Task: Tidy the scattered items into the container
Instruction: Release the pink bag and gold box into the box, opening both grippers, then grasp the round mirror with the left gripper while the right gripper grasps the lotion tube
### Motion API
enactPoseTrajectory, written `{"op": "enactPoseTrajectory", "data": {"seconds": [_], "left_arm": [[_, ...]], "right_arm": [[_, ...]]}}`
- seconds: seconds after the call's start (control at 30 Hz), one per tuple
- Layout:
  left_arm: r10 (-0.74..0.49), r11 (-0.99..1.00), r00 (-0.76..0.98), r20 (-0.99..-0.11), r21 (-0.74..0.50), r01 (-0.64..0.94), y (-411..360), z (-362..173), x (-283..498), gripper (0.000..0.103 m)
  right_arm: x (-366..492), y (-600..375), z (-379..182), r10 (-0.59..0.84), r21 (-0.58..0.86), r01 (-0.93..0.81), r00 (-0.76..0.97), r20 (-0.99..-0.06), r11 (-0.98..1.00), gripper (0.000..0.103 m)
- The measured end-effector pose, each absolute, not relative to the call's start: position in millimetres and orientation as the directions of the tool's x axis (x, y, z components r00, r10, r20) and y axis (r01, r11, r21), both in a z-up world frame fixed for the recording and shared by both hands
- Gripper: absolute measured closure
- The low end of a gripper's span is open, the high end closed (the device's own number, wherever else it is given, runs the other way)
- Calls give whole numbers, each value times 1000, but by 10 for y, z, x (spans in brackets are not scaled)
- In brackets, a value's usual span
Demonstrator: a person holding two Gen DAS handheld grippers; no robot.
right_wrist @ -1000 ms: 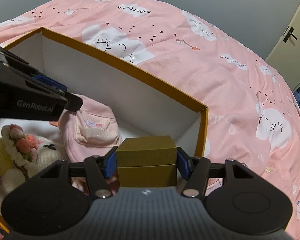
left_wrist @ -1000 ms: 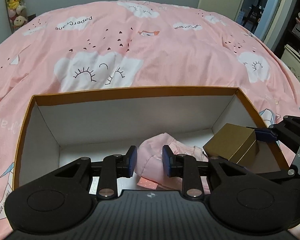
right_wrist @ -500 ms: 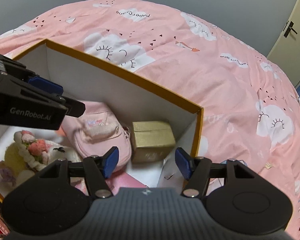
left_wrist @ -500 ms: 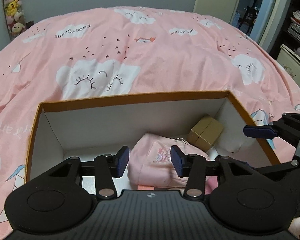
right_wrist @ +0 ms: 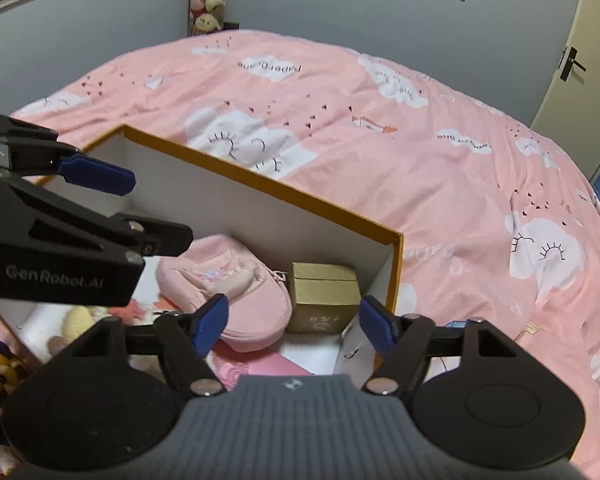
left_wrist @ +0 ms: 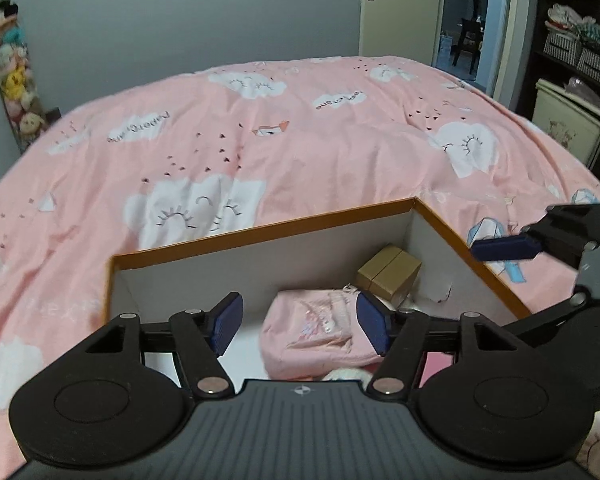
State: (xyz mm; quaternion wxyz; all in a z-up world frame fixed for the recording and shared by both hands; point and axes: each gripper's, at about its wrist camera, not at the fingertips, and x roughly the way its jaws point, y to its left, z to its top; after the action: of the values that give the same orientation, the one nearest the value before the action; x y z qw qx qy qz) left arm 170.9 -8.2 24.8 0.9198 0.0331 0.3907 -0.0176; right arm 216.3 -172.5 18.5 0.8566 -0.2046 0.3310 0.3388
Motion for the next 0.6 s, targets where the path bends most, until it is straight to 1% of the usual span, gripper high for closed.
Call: {"op": "enactPoseTrajectory", "data": {"seconds": [0.23, 0.43, 0.6], "left_arm": [[-14, 999, 739, -673, 28, 44, -14, 489, 1295, 29], [-59, 997, 770, -635, 6, 81, 28, 681, 870, 29], [-45, 996, 774, -632, 26, 80, 60, 678, 538, 29]], "right_arm": [[1842, -1903, 386, 522, -58, -703, 577, -628, 709, 19], [1528, -2028, 485, 578, 2, -704, 582, -572, 710, 19], [1260, -2136, 465, 601, 15, -704, 595, -534, 710, 18]]}}
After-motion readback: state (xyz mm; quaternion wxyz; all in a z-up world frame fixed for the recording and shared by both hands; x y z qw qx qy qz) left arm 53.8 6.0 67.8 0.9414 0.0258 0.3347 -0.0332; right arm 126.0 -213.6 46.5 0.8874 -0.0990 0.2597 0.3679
